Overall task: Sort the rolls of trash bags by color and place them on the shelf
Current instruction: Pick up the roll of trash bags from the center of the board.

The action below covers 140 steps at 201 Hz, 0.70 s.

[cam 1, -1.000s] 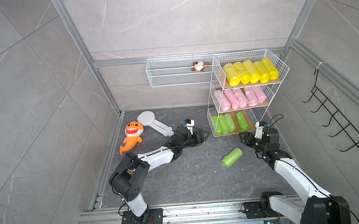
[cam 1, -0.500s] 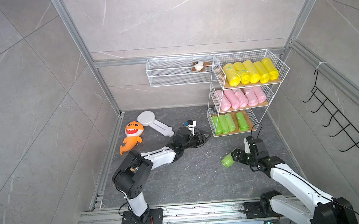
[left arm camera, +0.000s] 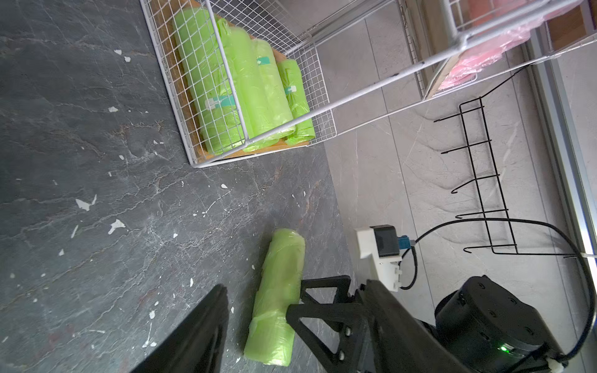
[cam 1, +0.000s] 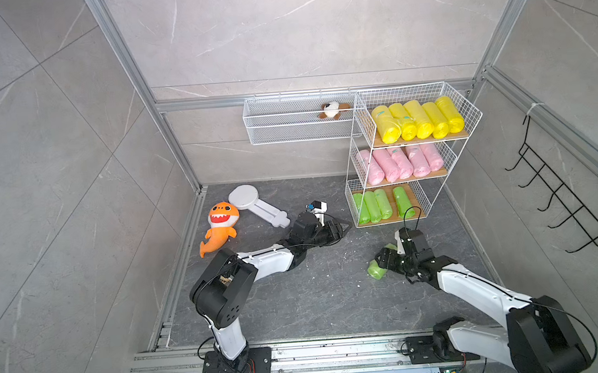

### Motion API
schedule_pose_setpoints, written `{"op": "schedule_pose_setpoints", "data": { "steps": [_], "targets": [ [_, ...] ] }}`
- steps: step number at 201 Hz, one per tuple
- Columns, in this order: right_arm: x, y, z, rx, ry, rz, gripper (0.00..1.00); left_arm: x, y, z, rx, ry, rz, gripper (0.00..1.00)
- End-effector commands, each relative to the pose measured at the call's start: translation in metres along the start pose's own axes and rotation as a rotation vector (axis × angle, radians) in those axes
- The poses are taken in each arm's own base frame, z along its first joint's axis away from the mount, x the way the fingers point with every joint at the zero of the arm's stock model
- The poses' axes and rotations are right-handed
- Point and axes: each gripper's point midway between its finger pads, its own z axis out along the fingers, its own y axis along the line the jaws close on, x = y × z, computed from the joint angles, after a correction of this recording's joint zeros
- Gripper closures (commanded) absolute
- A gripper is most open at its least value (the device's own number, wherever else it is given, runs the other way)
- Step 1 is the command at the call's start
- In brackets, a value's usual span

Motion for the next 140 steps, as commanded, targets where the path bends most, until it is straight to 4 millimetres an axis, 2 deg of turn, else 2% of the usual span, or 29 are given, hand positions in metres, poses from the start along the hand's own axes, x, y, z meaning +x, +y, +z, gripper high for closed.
{"op": "schedule_pose_setpoints", "data": {
  "steps": [1, 25, 42, 86, 121, 140],
  "targets": [
    [-0.011, 0.024, 0.007, -0.049, -0.036, -0.027, 0.22, -0.008, -0.021, -0.005, 0.053, -0.022, 0.036, 0.30],
    [-0.011, 0.057, 0.012, -0.061, -0.035, -0.141, 0.22, -0.006, -0.018, -0.004, 0.047, -0.020, 0.034, 0.30],
    [-0.005, 0.068, 0.013, -0.025, -0.019, -0.227, 0.22, -0.006, -0.017, -0.005, 0.043, -0.020, 0.033, 0.30],
    [0.024, 0.051, 0.015, 0.041, 0.045, -0.281, 0.23, -0.008, -0.010, -0.009, 0.015, -0.037, 0.038, 0.30],
    [0.044, 0.055, 0.023, 0.024, 0.074, -0.283, 0.24, -0.016, -0.004, -0.011, 0.000, -0.068, 0.027, 0.30],
    [0.050, 0.060, 0.028, -0.008, 0.081, -0.281, 0.32, -0.019, -0.003, -0.013, -0.006, -0.077, 0.026, 0.30]
  ]
}}
